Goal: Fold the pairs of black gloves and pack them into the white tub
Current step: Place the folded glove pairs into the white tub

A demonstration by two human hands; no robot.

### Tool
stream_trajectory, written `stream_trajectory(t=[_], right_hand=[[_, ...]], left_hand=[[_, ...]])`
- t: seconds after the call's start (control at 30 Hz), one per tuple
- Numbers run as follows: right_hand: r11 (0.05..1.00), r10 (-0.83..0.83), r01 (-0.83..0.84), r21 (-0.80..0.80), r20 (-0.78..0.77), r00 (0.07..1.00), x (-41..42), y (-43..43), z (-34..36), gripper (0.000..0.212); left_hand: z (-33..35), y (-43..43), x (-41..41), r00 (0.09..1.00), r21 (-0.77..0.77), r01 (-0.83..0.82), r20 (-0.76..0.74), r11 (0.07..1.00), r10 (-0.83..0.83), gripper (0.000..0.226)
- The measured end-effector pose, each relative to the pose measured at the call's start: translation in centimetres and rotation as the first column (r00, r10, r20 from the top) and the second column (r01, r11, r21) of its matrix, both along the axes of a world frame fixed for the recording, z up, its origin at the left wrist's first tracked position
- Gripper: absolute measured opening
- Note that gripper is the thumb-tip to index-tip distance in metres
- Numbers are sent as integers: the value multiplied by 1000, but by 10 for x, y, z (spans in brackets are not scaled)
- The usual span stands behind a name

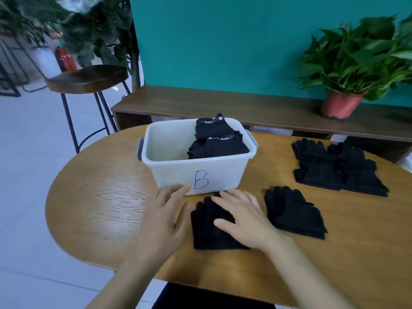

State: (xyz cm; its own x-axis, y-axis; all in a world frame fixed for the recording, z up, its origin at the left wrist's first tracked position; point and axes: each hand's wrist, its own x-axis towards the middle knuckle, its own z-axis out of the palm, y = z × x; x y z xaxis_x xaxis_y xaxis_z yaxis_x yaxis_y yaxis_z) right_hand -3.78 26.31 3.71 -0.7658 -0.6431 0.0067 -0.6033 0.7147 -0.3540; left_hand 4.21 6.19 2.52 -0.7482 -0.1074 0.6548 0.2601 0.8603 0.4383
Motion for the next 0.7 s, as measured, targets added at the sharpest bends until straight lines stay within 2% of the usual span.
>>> stream_trajectory(t=[0.07,0.13,0.2,0.33,0.57,0.63,0.7], right_hand=[[994,42,-48,97,58,997,0,-8,-10,59],[987,27,-43,156,105,994,-1,-11,-15,59],[983,-12,-14,182,138,990,-2,-12,-18,60],[977,-102,68,202,167,981,6,-16,-22,60],[932,-334,303,197,145,931,32,-27,-26,61],[919,-365,332,212,146,919,38,-29,-25,60],[925,-361,331,189,160,919,38,-25,-20,59]], left_hand=[[7,-6,-8,998,-58,-40,-56,998,37,40],[4,-5,-12,999,-167,35,-14,985,-38,41],[-11,-1,-13,987,-233,136,117,963,-111,45],[-45,1,-12,910,-274,234,400,933,-111,52],[-50,-2,-18,817,-159,289,556,944,-156,71],[-44,-1,-20,788,-120,286,595,951,-162,67],[-36,3,-17,789,-46,177,604,983,-113,51]])
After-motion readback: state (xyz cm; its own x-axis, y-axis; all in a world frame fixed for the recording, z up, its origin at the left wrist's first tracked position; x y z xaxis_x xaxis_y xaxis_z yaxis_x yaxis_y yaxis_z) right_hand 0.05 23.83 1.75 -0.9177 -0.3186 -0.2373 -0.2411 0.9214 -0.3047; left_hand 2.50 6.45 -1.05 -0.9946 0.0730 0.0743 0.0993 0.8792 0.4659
